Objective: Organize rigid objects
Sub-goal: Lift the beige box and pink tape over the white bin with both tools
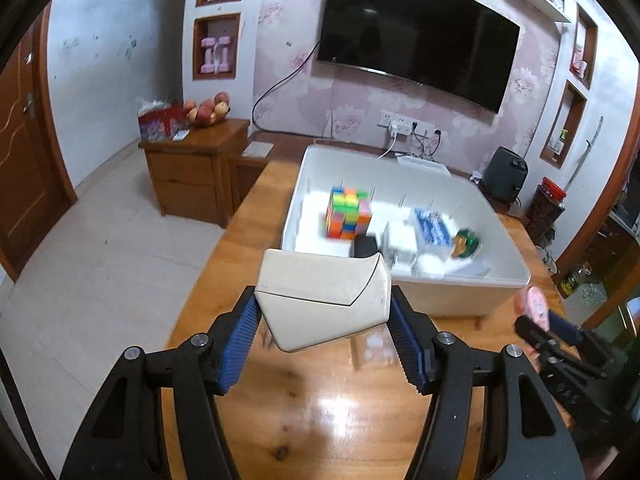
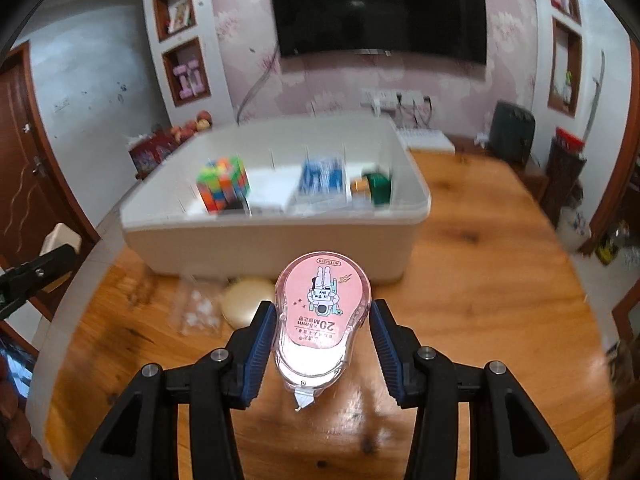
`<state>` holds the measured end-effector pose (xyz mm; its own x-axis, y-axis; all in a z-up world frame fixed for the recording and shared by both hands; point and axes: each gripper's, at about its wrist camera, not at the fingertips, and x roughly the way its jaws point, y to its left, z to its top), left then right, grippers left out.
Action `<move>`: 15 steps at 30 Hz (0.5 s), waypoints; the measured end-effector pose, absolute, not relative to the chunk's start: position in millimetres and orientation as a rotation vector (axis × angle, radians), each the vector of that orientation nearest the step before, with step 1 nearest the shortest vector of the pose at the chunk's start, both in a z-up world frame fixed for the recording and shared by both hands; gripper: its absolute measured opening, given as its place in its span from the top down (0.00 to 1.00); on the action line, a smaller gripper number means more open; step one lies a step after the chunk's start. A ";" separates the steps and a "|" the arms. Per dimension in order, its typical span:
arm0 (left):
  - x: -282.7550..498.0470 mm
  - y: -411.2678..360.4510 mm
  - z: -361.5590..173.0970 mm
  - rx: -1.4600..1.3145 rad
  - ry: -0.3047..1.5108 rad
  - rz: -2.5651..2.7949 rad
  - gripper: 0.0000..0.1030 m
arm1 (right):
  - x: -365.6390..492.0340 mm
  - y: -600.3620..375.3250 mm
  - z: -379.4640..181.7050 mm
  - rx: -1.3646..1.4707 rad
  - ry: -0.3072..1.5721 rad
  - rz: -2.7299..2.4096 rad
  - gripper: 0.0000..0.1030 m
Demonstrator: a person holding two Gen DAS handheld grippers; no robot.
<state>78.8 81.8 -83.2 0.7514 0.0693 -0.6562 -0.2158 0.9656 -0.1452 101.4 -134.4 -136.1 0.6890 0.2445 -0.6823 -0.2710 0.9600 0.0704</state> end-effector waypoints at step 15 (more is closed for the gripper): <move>163.8 79.2 30.2 -0.029 0.584 0.203 0.36 | 166.2 -127.7 47.2 -0.112 0.433 0.256 0.53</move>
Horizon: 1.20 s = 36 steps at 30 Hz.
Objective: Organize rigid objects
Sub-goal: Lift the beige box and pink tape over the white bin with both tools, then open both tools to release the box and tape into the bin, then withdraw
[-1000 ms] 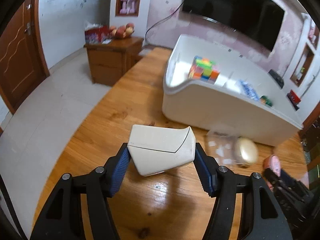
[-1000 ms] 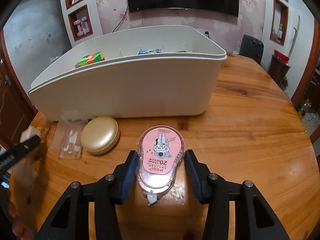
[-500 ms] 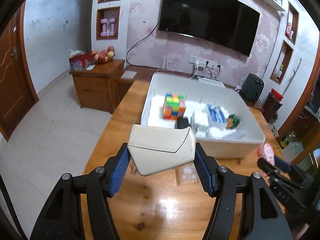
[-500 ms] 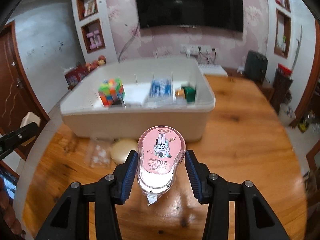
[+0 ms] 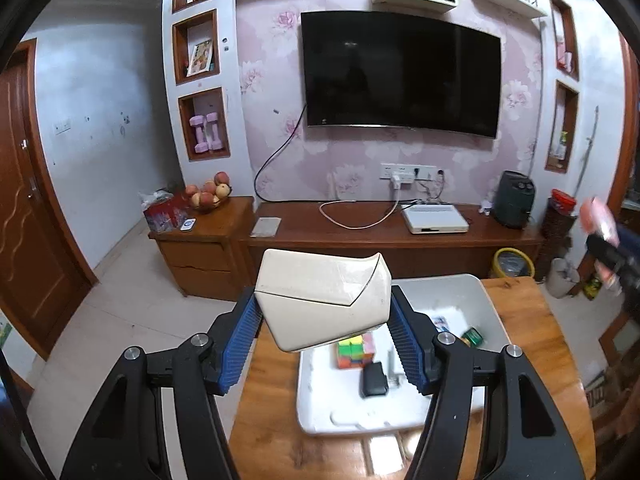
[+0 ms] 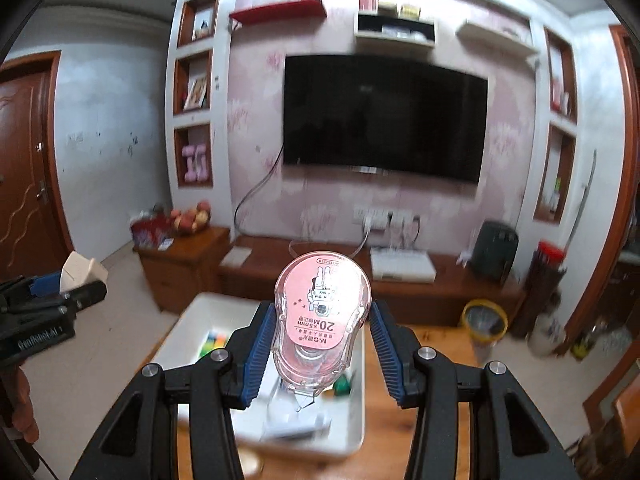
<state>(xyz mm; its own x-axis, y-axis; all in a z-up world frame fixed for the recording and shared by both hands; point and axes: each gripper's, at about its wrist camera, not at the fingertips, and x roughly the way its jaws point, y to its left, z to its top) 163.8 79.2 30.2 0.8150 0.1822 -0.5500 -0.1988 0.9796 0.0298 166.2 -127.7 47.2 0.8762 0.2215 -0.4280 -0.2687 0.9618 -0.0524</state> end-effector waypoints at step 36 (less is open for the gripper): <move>264.1 88.9 -138.7 -0.152 1.141 0.128 0.23 | 327.8 -22.8 -119.5 -0.162 1.013 0.311 0.40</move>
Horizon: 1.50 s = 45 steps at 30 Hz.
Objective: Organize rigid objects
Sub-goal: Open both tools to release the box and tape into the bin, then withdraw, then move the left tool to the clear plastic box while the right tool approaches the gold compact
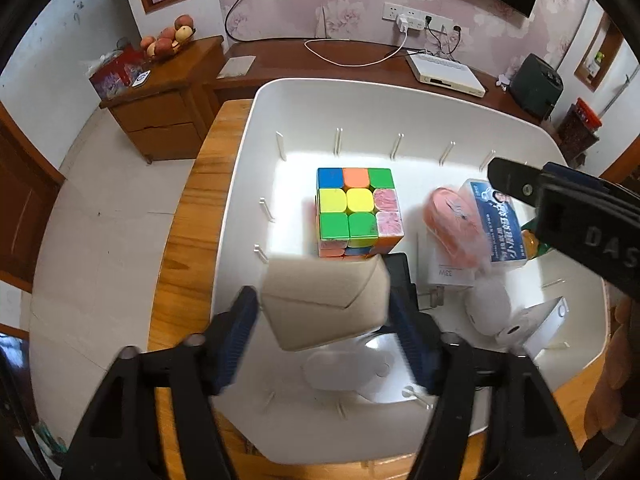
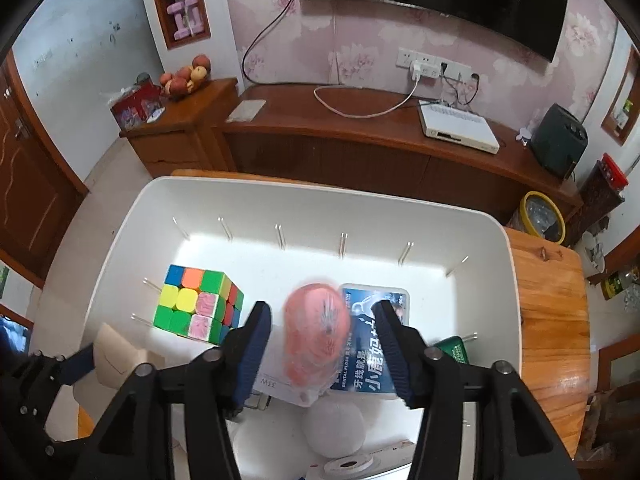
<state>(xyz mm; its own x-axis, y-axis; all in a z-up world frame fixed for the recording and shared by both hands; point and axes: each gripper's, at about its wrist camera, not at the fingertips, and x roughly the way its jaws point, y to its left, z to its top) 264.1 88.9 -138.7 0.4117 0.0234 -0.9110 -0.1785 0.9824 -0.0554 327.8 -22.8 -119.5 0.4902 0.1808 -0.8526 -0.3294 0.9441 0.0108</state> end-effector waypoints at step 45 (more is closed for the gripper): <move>109.5 36.6 -108.3 -0.206 1.070 0.050 0.01 | 93.8 -137.6 -110.3 -0.088 0.776 0.398 0.33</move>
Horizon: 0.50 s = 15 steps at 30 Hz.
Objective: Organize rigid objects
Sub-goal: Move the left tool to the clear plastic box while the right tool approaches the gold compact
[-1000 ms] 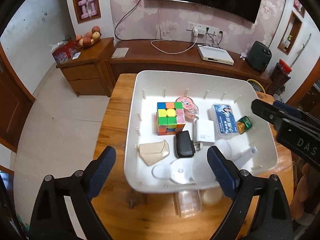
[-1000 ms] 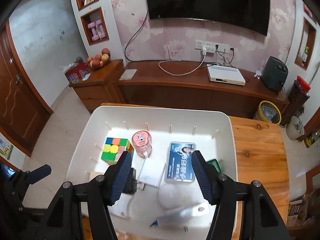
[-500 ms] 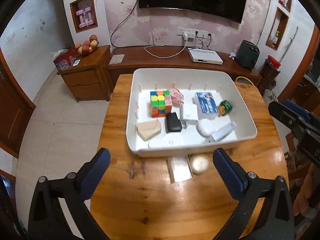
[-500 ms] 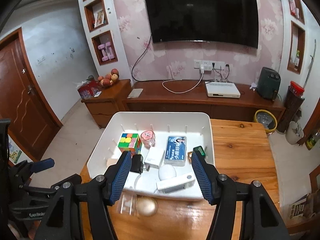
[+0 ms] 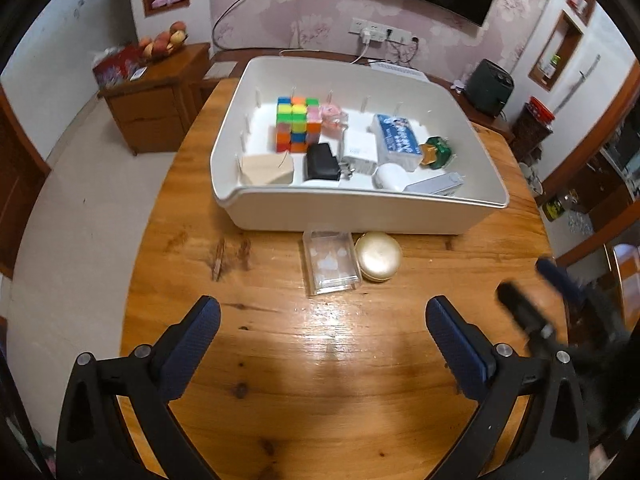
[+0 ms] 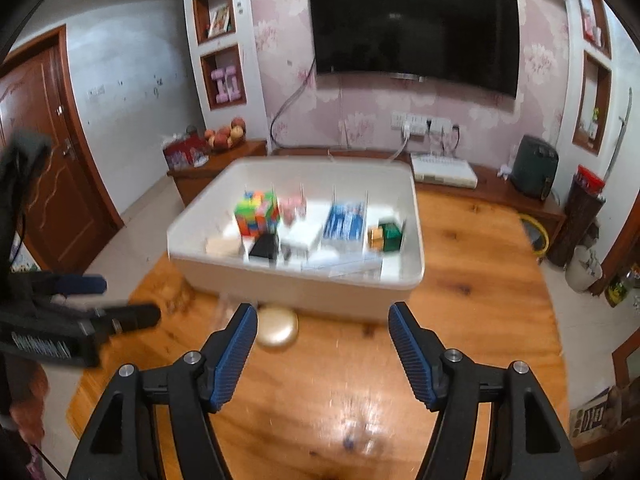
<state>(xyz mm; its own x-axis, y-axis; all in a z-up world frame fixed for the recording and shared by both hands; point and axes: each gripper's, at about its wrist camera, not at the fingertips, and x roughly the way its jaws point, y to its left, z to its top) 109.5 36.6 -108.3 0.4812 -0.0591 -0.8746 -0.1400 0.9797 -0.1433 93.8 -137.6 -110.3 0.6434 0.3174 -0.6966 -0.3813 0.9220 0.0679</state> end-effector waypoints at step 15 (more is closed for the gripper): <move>144.4 26.1 -183.1 -0.218 1.100 0.210 0.01 | 97.0 -130.5 -182.5 -0.094 0.910 0.418 0.33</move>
<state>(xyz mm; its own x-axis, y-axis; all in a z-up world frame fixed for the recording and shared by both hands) 144.4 26.1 -183.1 0.4377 0.0596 -0.8972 -0.2747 0.9589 -0.0704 97.0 -130.5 -182.5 0.5395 0.3117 -0.7822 -0.3905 0.9156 0.0956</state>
